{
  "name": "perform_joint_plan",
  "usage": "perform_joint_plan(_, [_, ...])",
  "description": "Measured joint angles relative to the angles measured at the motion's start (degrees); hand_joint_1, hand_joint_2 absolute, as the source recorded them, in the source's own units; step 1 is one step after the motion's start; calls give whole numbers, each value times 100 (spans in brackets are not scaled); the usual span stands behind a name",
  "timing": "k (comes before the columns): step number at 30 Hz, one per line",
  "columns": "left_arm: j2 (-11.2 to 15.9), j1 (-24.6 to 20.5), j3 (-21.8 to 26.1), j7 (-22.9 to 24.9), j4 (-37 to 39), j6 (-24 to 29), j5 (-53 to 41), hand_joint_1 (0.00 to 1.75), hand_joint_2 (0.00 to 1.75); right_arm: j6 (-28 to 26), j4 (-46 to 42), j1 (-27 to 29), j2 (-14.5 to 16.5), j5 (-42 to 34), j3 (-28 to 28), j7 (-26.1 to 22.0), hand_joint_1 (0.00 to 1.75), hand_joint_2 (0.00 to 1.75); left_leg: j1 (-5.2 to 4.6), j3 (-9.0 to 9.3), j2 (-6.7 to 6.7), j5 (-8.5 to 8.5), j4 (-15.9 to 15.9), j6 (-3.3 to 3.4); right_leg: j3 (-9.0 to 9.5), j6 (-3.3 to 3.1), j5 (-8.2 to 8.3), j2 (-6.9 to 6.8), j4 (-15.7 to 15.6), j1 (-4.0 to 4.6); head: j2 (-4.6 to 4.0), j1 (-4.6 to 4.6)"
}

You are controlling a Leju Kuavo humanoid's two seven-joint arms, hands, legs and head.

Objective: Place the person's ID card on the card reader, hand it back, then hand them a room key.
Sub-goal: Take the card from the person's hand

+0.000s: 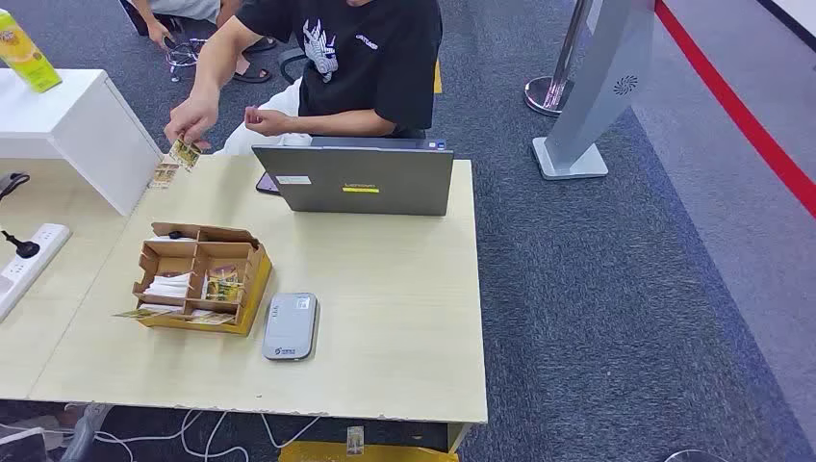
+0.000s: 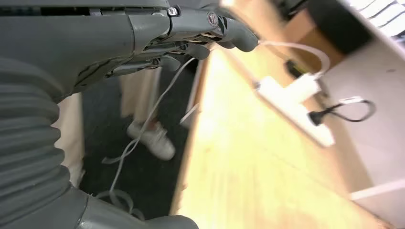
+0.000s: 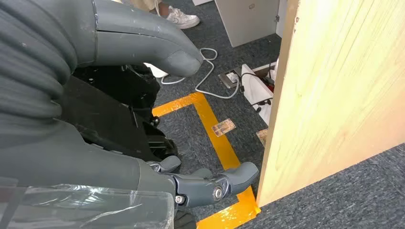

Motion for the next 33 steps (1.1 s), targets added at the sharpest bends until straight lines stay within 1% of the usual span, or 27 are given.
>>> perform_joint_plan(2, [96,-17,-68,43,-80,33,-163,0,175,-10,2,-13,7,16,0,-1,0,175,0,0,0,0,0,0,0,0,0,0,0,0,0,0])
perform_joint_plan(4, [295,-65,-210,136,-227,96,-499,0,175,-23,6,-39,21,54,0,-1,0,175,0,1,0,1,0,0,0,-1,1,1,0,0,0,-1])
perform_joint_plan(6, [436,-114,-313,203,-319,137,-742,0,175,-26,9,-58,32,85,0,-1,0,175,0,2,1,2,0,0,0,-2,2,1,0,0,0,0])
perform_joint_plan(12, [490,-136,-347,226,-347,150,-823,0,175,-26,10,-64,36,95,0,-1,0,175,0,2,1,2,0,0,0,-3,2,1,0,0,0,1])
perform_joint_plan(14, [630,-209,-444,297,-408,184,-1053,0,175,-39,14,-81,48,114,0,0,0,175,0,2,1,2,1,0,0,-4,3,2,0,0,0,1])
perform_joint_plan(15, [799,-321,-585,386,-462,223,-1335,0,175,-62,18,-105,63,144,0,3,0,175,0,3,1,3,1,0,0,-4,4,2,1,0,0,1])
perform_joint_plan(18, [1575,-873,-1263,772,-639,395,-2564,0,175,-144,37,-219,128,281,4,32,0,175,0,4,2,7,2,-1,3,-5,6,4,2,0,0,-1])
perform_joint_plan(19, [1764,-1016,-1433,865,-673,437,-2858,0,175,-159,44,-248,142,312,7,40,0,175,0,4,3,8,2,-2,4,-6,6,6,3,0,0,-1])
perform_joint_plan(20, [1897,-1118,-1555,930,-695,466,-3061,0,175,-175,49,-268,151,332,9,45,0,175,0,3,3,10,2,-3,5,-6,7,6,3,0,0,-1])
perform_joint_plan(27, [2590,-1664,-2209,1285,-771,622,-4154,0,175,-242,62,-367,209,446,27,63,0,175,0,3,4,12,2,-6,4,-6,7,9,5,0,0,0])
perform_joint_plan(33, [2993,-2204,-2693,1609,-698,779,-5004,0,175,-290,72,-445,254,523,97,111,0,175,1,1,8,14,2,-9,3,-8,10,12,7,1,0,2])
